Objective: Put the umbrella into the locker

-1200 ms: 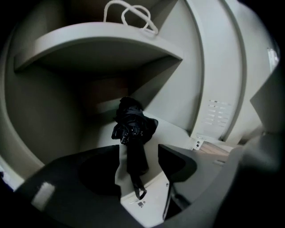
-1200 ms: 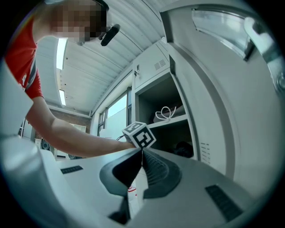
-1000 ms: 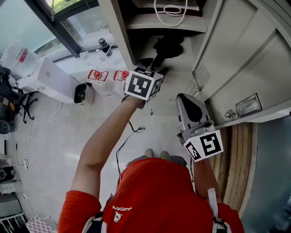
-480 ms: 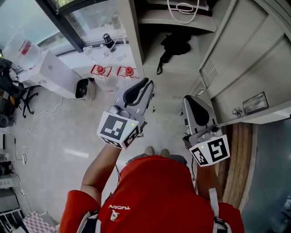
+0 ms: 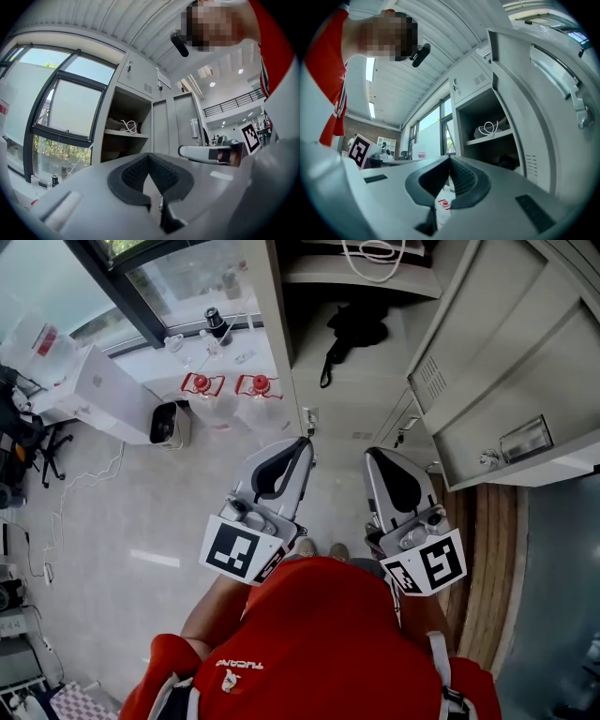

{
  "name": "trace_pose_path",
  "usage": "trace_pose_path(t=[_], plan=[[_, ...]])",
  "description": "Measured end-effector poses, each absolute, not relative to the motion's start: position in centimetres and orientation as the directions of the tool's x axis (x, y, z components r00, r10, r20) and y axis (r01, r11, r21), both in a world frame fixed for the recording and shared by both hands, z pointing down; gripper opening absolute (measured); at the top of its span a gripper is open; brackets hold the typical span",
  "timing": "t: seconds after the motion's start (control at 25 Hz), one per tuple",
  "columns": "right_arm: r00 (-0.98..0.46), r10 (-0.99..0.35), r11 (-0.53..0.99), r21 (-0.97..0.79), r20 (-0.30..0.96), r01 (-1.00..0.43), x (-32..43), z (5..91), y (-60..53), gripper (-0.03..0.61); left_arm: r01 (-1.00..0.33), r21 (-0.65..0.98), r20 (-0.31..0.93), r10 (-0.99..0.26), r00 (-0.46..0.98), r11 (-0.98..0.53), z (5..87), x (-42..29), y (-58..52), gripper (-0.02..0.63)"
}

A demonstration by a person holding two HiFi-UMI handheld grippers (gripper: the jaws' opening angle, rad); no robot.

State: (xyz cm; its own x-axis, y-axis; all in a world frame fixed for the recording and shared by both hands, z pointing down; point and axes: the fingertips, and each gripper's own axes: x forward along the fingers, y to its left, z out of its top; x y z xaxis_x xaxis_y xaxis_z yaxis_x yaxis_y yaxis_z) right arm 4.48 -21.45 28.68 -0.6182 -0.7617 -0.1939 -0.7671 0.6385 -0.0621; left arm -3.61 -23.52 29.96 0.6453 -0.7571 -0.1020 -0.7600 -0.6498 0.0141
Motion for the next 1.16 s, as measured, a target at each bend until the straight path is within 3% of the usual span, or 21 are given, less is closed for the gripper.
trace_pose_path(t=[1.16], plan=[[-0.618,-0.762,0.638,-0.057,-0.193,-0.768,3.6,28.1,-19.4,0.002,-0.695,-0.001,-0.101,-0.691,0.715,-0.719,29.8,-1.6,-21.0,0.005]])
